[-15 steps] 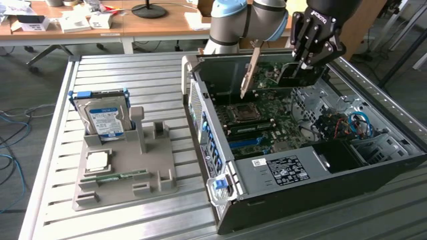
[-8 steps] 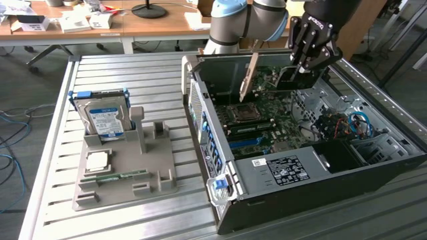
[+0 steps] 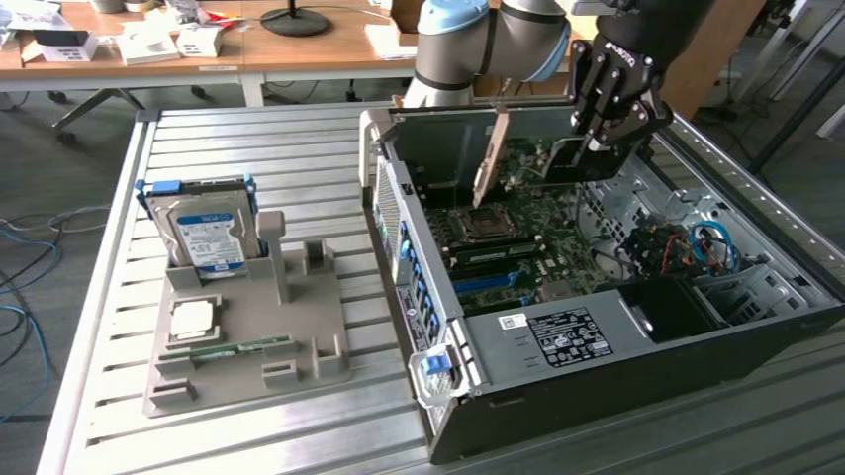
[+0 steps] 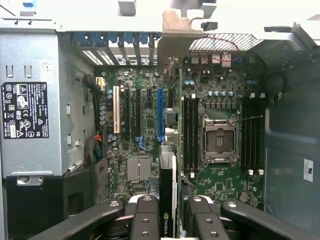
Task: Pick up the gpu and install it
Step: 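Insert the gpu into the slot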
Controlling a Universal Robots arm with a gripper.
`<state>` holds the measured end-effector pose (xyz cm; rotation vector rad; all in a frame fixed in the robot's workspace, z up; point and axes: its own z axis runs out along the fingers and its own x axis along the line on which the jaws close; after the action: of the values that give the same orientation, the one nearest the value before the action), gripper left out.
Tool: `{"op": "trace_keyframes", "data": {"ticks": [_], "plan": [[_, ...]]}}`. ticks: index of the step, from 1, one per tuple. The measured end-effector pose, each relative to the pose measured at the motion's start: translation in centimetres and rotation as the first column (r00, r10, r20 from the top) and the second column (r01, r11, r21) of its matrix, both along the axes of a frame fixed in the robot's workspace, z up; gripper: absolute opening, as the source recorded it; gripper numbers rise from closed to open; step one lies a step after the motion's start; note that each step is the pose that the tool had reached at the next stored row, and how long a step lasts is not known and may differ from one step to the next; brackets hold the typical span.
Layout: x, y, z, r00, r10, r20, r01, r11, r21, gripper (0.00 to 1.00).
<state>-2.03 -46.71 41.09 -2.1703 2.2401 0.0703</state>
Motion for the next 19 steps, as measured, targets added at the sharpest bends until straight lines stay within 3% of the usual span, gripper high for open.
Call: {"op": "trace_keyframes", "data": {"ticks": [19], "plan": [[-0.01,0.0,-0.85,1.0,0.0,0.0,0.0,1.0,0.0001,0.26]]}}
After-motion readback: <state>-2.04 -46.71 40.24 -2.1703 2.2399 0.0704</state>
